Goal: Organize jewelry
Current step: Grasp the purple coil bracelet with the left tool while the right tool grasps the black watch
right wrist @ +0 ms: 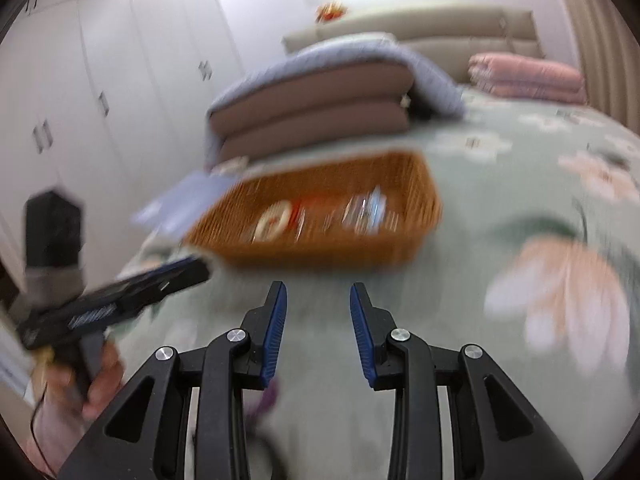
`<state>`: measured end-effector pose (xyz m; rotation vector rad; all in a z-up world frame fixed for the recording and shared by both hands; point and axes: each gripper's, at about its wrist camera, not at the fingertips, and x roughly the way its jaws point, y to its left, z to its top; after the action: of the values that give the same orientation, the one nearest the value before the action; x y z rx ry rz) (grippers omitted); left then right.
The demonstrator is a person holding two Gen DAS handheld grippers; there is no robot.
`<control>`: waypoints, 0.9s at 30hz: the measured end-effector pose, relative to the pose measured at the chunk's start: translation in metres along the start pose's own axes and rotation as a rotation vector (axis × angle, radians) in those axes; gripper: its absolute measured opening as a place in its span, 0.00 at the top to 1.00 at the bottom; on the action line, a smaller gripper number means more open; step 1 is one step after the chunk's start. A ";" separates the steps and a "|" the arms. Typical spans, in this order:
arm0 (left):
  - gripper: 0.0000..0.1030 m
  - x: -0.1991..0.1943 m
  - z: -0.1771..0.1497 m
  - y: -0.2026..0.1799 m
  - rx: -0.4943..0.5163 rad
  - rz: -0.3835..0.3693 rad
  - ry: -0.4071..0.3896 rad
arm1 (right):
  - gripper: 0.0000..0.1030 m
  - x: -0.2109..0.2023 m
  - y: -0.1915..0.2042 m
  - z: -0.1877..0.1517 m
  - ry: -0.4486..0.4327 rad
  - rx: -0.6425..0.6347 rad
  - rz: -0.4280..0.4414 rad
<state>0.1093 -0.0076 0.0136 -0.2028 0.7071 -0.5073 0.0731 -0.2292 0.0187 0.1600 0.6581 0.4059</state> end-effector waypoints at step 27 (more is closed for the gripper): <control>0.72 0.035 -0.048 -0.027 0.106 0.045 0.239 | 0.76 0.022 0.042 -0.049 0.276 -0.073 -0.045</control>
<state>0.0891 -0.0491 -0.0329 -0.0262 0.9134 -0.5296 0.0451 -0.1812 -0.0210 0.0196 0.9156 0.4118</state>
